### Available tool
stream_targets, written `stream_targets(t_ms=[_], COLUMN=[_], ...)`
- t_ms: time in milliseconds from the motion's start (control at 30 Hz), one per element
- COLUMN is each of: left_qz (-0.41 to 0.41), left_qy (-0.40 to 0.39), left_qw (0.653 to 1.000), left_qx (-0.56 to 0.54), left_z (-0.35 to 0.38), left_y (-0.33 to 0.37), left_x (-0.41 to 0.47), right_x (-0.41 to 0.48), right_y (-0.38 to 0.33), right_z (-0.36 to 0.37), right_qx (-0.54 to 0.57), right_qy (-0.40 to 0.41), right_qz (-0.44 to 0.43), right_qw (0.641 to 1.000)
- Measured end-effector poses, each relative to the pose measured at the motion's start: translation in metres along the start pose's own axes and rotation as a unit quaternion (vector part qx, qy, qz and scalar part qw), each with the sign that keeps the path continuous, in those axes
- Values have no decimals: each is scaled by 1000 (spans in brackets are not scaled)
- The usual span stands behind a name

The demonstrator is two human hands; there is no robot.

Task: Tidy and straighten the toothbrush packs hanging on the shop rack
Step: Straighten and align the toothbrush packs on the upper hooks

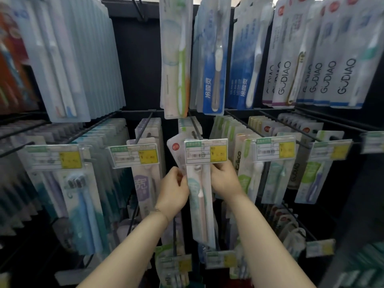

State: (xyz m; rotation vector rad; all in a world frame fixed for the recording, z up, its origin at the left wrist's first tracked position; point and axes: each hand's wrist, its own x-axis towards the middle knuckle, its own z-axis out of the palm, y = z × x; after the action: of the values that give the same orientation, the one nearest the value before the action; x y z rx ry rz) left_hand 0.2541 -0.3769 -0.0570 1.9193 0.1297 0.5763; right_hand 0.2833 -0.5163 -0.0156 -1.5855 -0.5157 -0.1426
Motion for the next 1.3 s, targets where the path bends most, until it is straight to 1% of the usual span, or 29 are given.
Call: stream_targets(t_ms=[100, 167, 233, 300, 433, 567, 767, 833, 933, 1067, 1167, 1300], left_qz=[84, 99, 93, 89, 135, 166, 190, 204, 226, 244, 250, 256], left_qy=[50, 63, 68, 69, 109, 119, 87, 74, 51, 7, -27, -58], left_qw=[990, 983, 978, 974, 960, 954, 953, 952, 950, 951, 953, 957], left_qx=[100, 141, 173, 197, 220, 219, 220, 216, 209, 187, 169, 123], left_z=[-6, -10, -16, -24, -40, -51, -57, -55, -45, -23, 1, 42], left_y=[3, 6, 8, 9, 10, 6, -4, -1, 9, 20, 28, 41], left_x=[-19, -33, -45, -57, -81, -104, -127, -132, -139, -145, -146, -144], right_x=[-11, -21, -30, -41, -60, -71, -83, -89, -98, -110, -118, -127], right_y=[-2, -3, 1, 3, 5, 2, -1, -3, -3, -4, -3, 1], right_z=[-5, -10, -18, -24, -35, -39, -36, -37, -42, -57, -77, -114], right_qx=[12, -21, -74, -101, -118, -100, -81, -84, -104, -89, -62, -53], right_qy=[16, 28, 43, 48, 80, 54, -16, -51, -105, -152, -150, -105], right_qz=[-2, -7, -18, -24, -42, -53, -40, -34, -30, -40, -43, -32], right_qw=[1000, 999, 996, 993, 989, 992, 996, 995, 989, 984, 986, 993])
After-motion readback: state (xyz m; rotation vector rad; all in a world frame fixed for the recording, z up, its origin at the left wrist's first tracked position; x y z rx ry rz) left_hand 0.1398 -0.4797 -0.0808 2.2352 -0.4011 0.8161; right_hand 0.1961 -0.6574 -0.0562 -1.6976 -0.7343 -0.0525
